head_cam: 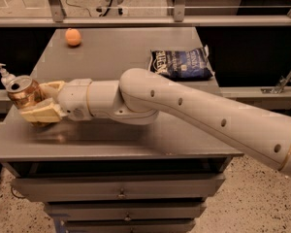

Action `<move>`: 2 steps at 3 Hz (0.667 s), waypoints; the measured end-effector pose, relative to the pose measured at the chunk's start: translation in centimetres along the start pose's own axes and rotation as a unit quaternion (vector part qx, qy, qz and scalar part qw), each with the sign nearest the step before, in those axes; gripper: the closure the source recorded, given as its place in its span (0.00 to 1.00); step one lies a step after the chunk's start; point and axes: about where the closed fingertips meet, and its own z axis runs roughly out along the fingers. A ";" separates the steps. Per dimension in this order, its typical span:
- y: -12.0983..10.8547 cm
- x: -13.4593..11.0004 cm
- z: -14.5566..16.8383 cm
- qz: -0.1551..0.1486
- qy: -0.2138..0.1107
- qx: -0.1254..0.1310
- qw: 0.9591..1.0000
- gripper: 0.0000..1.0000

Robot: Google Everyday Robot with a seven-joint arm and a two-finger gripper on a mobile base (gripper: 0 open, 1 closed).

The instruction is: Knock orange can over

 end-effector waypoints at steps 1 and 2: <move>-0.8 -1.1 -1.7 -0.016 0.027 0.007 0.999 1.00; -1.5 -2.6 -4.9 -0.037 0.106 0.004 0.994 1.00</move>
Offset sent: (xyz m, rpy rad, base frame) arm 0.0479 -0.1399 0.0288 -0.4882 -0.0386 -0.0873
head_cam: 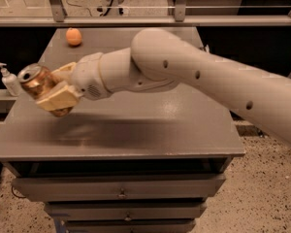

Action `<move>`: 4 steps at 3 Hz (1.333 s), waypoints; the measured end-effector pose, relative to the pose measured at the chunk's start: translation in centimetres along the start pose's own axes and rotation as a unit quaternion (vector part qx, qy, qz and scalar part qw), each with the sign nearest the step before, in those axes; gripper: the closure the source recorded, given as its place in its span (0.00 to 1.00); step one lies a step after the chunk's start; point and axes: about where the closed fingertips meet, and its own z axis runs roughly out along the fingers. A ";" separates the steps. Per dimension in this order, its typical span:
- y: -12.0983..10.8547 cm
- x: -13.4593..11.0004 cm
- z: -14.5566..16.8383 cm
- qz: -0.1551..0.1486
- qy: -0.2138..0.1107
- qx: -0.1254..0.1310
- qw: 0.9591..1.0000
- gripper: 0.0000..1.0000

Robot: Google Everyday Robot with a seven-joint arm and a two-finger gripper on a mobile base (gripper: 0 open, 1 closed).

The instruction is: Knock orange can over

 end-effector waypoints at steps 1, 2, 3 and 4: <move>-1.2 1.1 -3.7 -0.006 0.090 -0.005 0.996 1.00; -2.9 3.5 -7.8 -0.002 0.205 -0.006 0.979 1.00; -4.1 6.4 -10.7 0.005 0.307 -0.013 0.952 1.00; -5.0 9.3 -13.3 0.000 0.414 -0.021 0.910 1.00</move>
Offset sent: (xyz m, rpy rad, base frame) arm 0.0409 -0.1618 -0.0231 -0.7281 0.0711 -0.0600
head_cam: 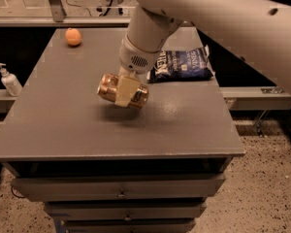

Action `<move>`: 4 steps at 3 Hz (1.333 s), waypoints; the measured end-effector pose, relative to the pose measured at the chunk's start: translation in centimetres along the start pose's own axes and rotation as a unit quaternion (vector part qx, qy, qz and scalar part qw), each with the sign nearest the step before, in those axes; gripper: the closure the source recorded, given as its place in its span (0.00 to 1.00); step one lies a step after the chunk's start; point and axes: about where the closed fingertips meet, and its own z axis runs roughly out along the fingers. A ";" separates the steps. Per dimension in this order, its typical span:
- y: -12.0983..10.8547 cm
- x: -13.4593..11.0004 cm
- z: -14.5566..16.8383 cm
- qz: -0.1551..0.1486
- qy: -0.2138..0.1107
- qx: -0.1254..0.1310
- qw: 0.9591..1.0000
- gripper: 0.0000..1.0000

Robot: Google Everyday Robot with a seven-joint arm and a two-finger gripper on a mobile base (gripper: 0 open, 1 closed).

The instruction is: Knock orange can over

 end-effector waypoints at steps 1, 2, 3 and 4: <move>-0.7 2.1 0.7 -0.012 0.088 0.003 0.996 1.00; -1.2 2.4 1.1 -0.021 0.134 0.011 0.991 0.82; -1.4 2.2 1.4 -0.026 0.152 0.015 0.988 0.59; -1.2 2.1 1.4 -0.027 0.159 0.017 0.987 0.36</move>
Offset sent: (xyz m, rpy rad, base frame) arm 0.0221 -0.0203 -0.0219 -0.3819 -0.0463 0.0019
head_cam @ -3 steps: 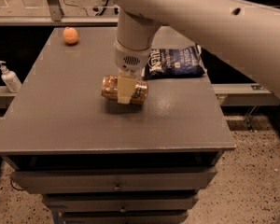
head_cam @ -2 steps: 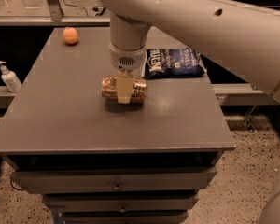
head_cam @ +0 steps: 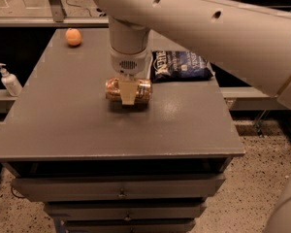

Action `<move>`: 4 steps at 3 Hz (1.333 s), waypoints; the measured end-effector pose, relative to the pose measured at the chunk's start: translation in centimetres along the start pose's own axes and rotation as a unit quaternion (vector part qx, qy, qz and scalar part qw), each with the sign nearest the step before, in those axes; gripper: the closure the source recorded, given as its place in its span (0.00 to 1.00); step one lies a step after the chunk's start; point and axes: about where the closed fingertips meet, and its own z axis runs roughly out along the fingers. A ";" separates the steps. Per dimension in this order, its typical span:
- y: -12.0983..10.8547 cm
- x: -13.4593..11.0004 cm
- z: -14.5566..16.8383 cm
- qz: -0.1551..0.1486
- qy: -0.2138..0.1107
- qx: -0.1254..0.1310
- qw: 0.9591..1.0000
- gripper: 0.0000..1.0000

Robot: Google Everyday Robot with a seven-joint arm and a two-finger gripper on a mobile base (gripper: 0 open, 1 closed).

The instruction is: Knock orange can over

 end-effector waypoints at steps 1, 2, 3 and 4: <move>0.4 -0.1 0.0 -0.001 0.002 -0.001 1.000 0.12; 1.0 -0.3 -0.2 -0.002 0.001 -0.002 1.000 0.00; 1.7 -0.4 -0.4 0.000 -0.002 -0.003 1.000 0.00; 2.1 -0.2 -1.3 0.022 -0.038 0.001 0.999 0.00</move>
Offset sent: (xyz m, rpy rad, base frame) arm -0.0182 0.0049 0.0011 -0.0018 0.0116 0.0047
